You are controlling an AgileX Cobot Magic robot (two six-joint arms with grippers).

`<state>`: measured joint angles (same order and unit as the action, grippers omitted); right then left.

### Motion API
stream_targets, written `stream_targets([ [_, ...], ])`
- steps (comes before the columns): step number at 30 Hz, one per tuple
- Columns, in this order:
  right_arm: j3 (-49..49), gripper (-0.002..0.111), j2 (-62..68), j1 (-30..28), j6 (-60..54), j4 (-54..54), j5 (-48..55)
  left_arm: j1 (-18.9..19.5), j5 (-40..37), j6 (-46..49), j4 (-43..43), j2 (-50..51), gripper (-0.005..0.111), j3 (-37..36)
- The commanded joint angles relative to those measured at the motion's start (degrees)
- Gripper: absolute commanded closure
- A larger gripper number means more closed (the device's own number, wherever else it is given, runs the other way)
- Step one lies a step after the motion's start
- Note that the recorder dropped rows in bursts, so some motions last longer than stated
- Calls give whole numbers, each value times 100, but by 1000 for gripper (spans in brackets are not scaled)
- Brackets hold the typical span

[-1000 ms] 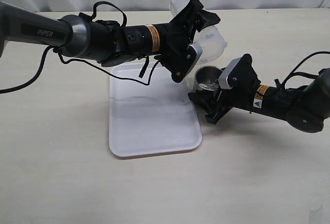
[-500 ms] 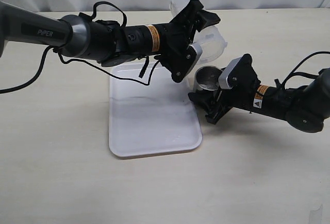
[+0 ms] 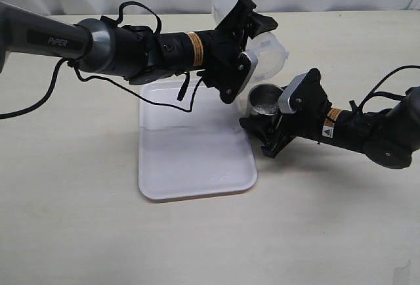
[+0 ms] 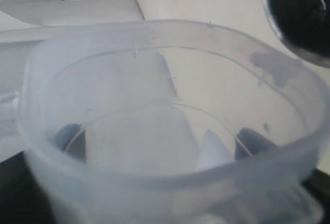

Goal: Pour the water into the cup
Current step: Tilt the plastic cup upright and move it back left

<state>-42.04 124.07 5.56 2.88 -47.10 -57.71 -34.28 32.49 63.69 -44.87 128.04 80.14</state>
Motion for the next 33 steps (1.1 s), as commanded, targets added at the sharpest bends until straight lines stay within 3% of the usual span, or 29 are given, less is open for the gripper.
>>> stream_targets([
  [1,-30,104,-21,-12,-29,-16,-66,-41,-262,-610,57,-57,107,59],
  [10,-30,104,-21,-12,-29,-16,-66,-41,-312,-1730,57,-57,107,59],
  [25,-30,104,-21,-12,-29,-16,-66,-28,-340,-4602,156,-57,107,59],
  [29,-30,104,-21,-12,-29,-16,-66,-12,-327,-4822,1115,-68,107,59],
  [33,-30,104,-21,-12,-29,-16,-66,130,-518,-5054,3366,-185,107,59],
])
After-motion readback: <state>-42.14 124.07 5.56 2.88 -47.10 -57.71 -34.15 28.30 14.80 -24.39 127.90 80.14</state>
